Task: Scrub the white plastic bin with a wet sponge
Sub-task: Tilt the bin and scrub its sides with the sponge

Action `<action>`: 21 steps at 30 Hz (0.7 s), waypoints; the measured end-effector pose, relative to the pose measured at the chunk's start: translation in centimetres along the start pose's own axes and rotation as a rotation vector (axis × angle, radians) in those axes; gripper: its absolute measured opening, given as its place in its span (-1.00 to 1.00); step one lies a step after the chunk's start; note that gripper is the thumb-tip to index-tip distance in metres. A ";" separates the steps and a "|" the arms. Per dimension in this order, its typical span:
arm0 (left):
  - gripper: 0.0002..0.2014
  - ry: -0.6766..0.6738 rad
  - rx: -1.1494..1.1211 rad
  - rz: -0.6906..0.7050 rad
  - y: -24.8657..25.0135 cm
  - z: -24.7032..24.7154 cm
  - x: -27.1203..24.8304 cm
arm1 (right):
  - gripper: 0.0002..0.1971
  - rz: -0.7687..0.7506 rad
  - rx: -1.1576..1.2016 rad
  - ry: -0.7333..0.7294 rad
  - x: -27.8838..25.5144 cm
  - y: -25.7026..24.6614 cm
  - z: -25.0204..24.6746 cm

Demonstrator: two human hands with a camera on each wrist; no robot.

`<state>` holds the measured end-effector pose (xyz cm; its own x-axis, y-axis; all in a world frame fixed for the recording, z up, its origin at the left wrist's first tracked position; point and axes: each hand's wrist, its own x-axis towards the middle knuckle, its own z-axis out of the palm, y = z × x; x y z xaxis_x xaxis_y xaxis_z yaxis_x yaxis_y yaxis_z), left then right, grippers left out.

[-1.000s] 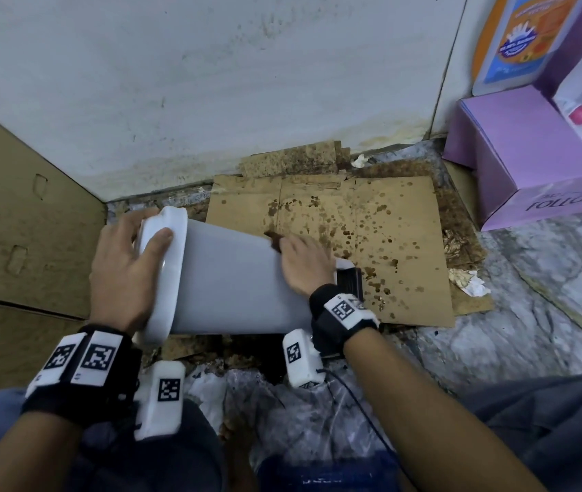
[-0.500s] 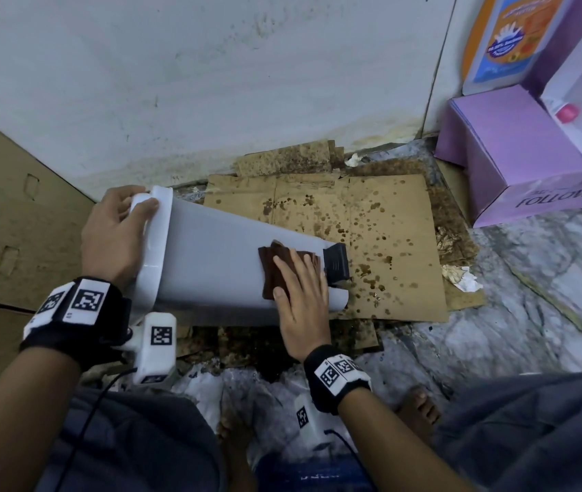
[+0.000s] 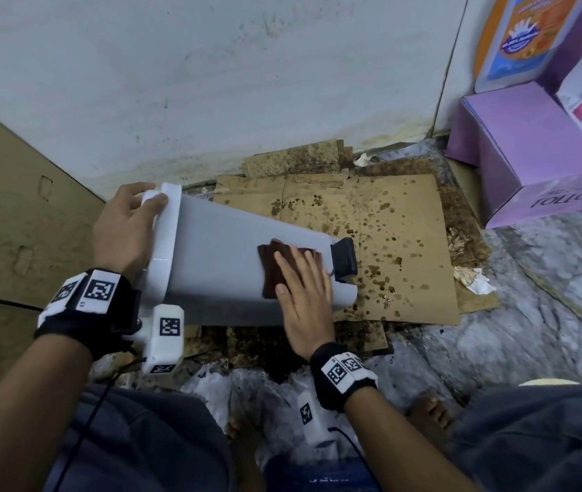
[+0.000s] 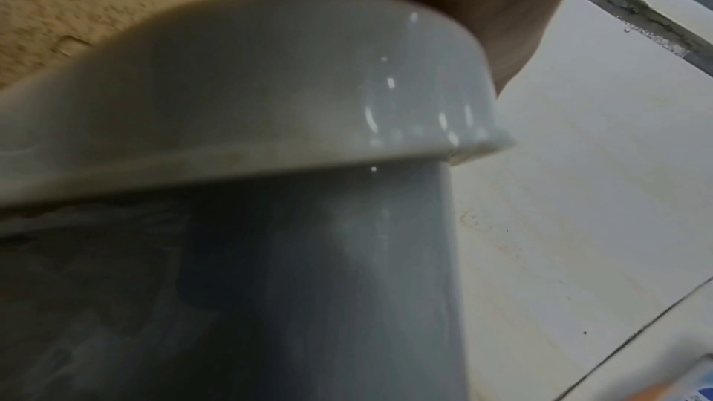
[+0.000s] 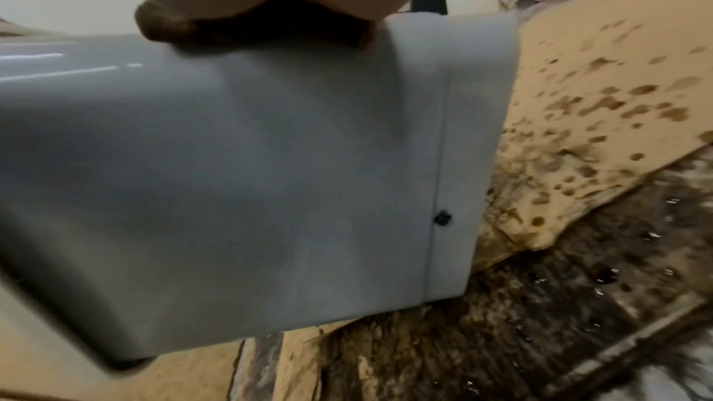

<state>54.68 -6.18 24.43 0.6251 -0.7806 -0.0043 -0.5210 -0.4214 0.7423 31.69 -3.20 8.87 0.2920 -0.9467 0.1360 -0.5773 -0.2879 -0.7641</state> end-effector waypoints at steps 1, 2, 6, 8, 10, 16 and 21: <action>-0.66 0.002 0.002 0.010 0.0 0.0 -0.1 | -0.50 0.024 0.001 0.013 0.1 0.7 -0.1; -0.65 0.001 0.010 0.018 0.1 0.1 -0.2 | -0.50 0.055 0.010 0.026 0.1 1.4 -0.3; -0.60 -0.016 0.048 0.061 0.8 0.5 -0.3 | -0.47 0.121 0.091 0.055 0.2 2.2 -0.8; -0.58 -0.022 0.068 0.092 1.0 0.7 -0.5 | -0.49 0.186 0.108 0.089 1.1 2.0 -1.2; -0.58 -0.032 0.096 0.123 1.1 0.9 -1.0 | -0.58 0.243 0.066 0.120 2.5 2.0 -2.1; -0.57 -0.074 0.161 0.225 1.8 0.7 -3.0 | -0.72 0.239 0.235 0.094 6.6 0.4 -6.9; -0.44 -0.171 0.177 0.340 2.7 0.6 -4.2 | -0.53 0.032 0.394 -0.039 9.7 -4.7 -11.2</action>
<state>50.31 -4.35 26.07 0.3025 -0.9480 0.0993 -0.7824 -0.1874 0.5940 28.72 -12.67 20.82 0.3120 -0.9458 0.0904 -0.2518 -0.1740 -0.9520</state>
